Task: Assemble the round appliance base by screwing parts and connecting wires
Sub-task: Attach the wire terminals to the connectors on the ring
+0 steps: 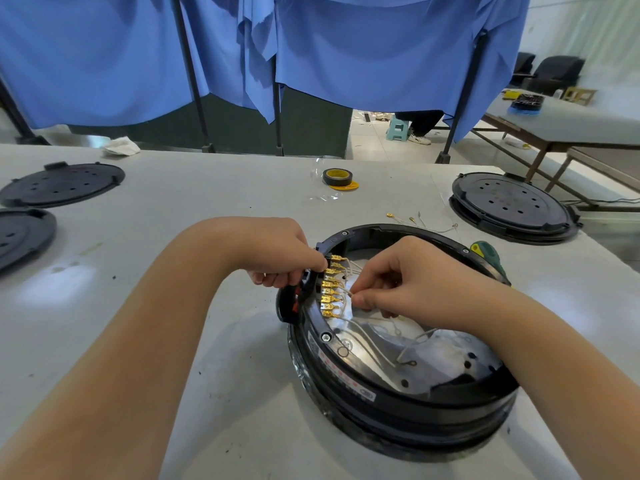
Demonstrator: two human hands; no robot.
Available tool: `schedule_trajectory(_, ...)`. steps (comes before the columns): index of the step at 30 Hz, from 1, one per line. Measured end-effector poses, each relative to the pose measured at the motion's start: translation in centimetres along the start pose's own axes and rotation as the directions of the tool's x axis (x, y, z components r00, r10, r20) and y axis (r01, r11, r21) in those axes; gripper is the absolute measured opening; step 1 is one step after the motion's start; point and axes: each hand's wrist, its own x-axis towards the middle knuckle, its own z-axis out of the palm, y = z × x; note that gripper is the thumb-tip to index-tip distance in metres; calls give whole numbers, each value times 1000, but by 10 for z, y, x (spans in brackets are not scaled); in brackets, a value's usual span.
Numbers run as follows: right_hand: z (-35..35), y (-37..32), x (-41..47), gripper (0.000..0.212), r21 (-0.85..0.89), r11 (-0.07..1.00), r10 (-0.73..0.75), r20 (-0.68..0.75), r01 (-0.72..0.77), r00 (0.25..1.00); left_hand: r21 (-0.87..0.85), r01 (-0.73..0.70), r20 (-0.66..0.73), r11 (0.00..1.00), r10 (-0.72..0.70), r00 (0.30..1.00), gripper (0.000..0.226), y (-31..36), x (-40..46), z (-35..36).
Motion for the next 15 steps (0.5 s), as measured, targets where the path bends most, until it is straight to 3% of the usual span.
schedule_trajectory(11,1,3,1,5,45,999,22,20,-23,1000,14,-11,-11,1000,11,1000,44,-2,4,0)
schedule_trajectory(15,-2,3,1,12,15,999,47,-18,-47,999,112,14,-102,994,-2,995,49,-1,5,2)
